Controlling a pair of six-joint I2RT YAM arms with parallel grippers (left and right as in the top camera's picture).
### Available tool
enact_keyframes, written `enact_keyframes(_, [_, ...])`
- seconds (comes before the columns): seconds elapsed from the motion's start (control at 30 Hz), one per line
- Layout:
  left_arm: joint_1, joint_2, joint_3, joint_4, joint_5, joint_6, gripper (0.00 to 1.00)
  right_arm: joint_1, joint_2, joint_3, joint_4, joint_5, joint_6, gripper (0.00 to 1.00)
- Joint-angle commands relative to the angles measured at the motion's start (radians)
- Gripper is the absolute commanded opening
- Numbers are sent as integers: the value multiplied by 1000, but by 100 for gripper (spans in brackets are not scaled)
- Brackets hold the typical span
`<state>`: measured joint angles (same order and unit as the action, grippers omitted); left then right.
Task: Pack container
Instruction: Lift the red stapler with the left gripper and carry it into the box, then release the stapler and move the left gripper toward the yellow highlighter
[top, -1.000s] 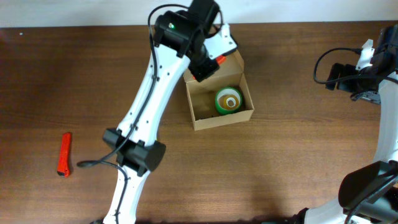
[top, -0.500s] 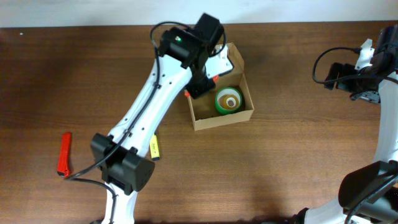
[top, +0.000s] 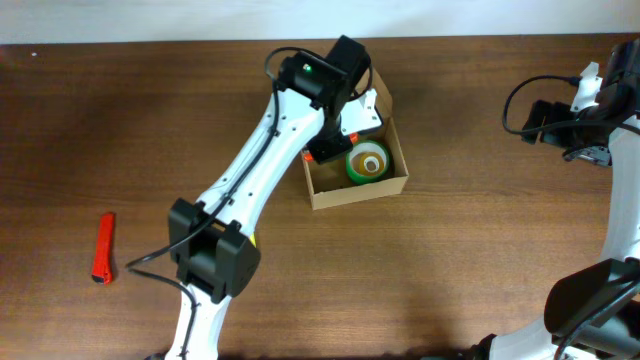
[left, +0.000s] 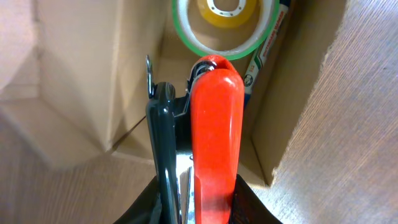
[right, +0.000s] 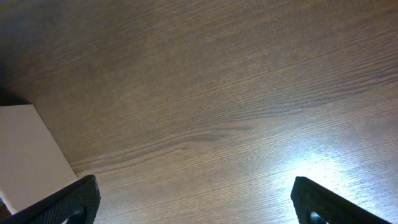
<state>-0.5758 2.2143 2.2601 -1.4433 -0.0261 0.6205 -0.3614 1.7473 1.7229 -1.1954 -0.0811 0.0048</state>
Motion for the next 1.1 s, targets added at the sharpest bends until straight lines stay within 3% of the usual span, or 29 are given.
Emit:
enact_keyframes(0.0, [-18, 15, 3, 24, 23, 60, 1, -5, 12, -8, 3, -18, 12, 99])
enact_keyframes(0.43, [-46, 125, 2, 84, 6, 93, 1, -5, 12, -8, 0, -18, 12, 99])
enact_keyframes(1.07, [-58, 230, -34, 86, 101, 85, 2, -5, 12, -8, 4, -17, 11, 99])
